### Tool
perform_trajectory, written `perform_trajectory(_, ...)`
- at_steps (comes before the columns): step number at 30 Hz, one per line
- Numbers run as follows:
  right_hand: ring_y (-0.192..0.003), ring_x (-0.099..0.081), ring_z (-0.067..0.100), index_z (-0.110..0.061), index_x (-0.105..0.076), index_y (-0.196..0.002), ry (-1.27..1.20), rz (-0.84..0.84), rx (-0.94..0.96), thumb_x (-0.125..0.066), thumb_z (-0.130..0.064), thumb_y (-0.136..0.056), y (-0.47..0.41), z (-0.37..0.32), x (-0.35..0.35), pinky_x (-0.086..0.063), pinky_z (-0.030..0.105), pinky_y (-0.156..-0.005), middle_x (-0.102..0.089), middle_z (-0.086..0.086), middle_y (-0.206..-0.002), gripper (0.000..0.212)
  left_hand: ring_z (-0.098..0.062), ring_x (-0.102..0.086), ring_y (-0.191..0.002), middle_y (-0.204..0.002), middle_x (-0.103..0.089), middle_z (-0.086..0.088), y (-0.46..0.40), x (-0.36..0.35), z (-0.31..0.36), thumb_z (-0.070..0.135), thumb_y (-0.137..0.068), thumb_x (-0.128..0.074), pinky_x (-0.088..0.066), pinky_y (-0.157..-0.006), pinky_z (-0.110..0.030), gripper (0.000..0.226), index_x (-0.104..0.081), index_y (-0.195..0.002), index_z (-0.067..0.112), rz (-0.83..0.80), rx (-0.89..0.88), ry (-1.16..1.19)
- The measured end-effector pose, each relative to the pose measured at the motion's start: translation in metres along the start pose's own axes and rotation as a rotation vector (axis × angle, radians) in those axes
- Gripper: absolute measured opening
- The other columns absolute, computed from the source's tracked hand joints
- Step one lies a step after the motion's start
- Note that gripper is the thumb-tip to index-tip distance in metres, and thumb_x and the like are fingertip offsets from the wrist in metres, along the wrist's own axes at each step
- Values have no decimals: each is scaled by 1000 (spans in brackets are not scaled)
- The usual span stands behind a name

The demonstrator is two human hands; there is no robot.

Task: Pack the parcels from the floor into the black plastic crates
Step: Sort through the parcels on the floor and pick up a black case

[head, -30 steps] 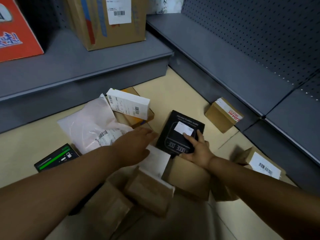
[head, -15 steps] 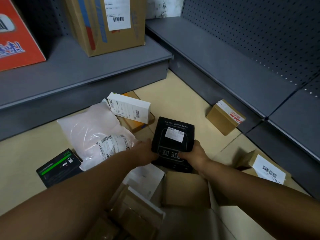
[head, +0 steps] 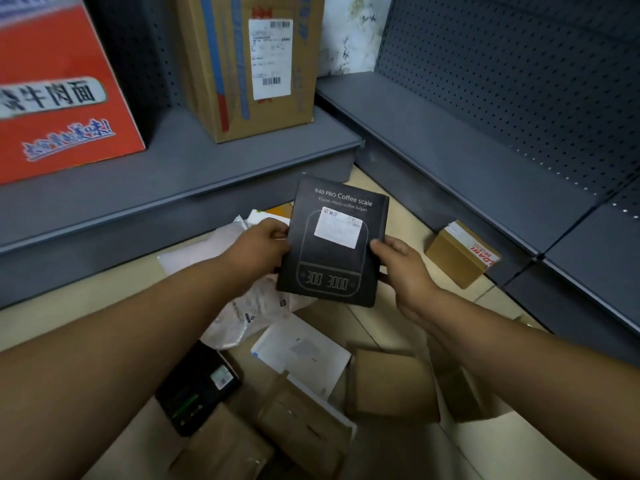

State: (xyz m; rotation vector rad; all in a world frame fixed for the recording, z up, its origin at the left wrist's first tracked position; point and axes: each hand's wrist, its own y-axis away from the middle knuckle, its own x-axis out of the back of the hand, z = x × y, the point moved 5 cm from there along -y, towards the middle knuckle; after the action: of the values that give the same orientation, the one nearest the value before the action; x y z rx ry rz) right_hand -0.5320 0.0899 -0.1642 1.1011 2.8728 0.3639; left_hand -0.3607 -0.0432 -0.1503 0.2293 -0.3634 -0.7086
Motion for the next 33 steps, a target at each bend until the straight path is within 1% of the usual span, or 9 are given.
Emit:
perform_trajectory(2, -90, -62, 15, -14, -61, -107, -15, -19, -18, -44, -25, -99, 1, -12, -14, -50, 27, -76, -66, 0, -96, 22, -28, -59, -95, -108, -60, -13, 11, 20, 7, 23, -98, -40, -50, -89, -44, 16, -55, -101, 17, 30, 31, 98)
perform_trajectory(5, -104, -59, 14, -18, -59, -112, 19, -82, -39, -32, -34, -102, 8, -24, -39, -45, 38, -93, -64, -1, -112, 33, -21, -58, -95, -105, -58, -6, 28, 55, 13, 45, -100, -28, -49, -90, -44, 36, -54, -113, 23, 97, 37, 189)
perform_trajectory(9, -103, -60, 14, -18, -55, -113, -67, -161, -79, -29, -41, -102, 20, -38, -84, -51, 41, -91, -63, 0, -112, 36, -19, -57, -98, -101, -60, -4, 50, 103, 8, 58, -97, -21, -49, -87, -44, 51, -59, -105, 24, 159, 54, 258)
perform_trajectory(14, -93, -65, 22, -12, -50, -99, -174, -201, -105, -47, -34, -98, 40, -55, -150, -57, 40, -80, -65, 10, -101, 23, -16, -57, -85, -102, -60, -3, 87, 153, 1, 16, -93, -55, -52, -81, -41, 9, -57, -101, 20, 230, -20, 220)
perform_trajectory(18, -84, -65, 18, -16, -42, -78, -173, -264, -79, -60, -11, -91, 58, -65, -202, -55, 42, -82, -63, 10, -90, 23, -17, -62, -91, -107, -58, 8, 124, 207, -11, -8, -83, -59, -54, -67, -35, 44, -50, -117, 18, 343, -95, 310)
perform_trajectory(21, -72, -67, 15, -14, -44, -77, -165, -367, -54, -60, -4, -89, 77, -73, -249, -56, 35, -71, -65, 10, -81, 23, -18, -60, -99, -111, -57, 5, 155, 251, -18, -18, -78, -56, -54, -76, -34, 58, -48, -124, 17, 394, -167, 322)
perform_trajectory(25, -85, -67, 26, -3, -54, -94, -108, -558, -37, -55, -4, -91, 112, -82, -322, -59, 37, -72, -68, 19, -95, 3, -19, -53, -111, -122, -51, 0, 205, 317, -31, -23, -74, -56, -53, -66, -24, 74, -41, -136, 15, 481, -206, 256)
perform_trajectory(29, -104, -63, 31, -16, -48, -111, -58, -639, -26, -60, -21, -91, 146, -94, -391, -54, 46, -84, -65, 13, -115, 24, -13, -56, -101, -116, -56, -1, 264, 381, -46, -21, -56, -67, -53, -57, -19, 84, -45, -131, 10, 515, -214, 176)
perform_trajectory(33, -99, -62, 23, -25, -49, -118, -11, -750, 108, -60, -24, -90, 185, -123, -458, -51, 42, -86, -64, 0, -116, 30, -9, -65, -85, -101, -67, 0, 325, 435, -60, -17, -48, -68, -54, -71, -21, 76, -53, -116, 12, 513, -198, 127)
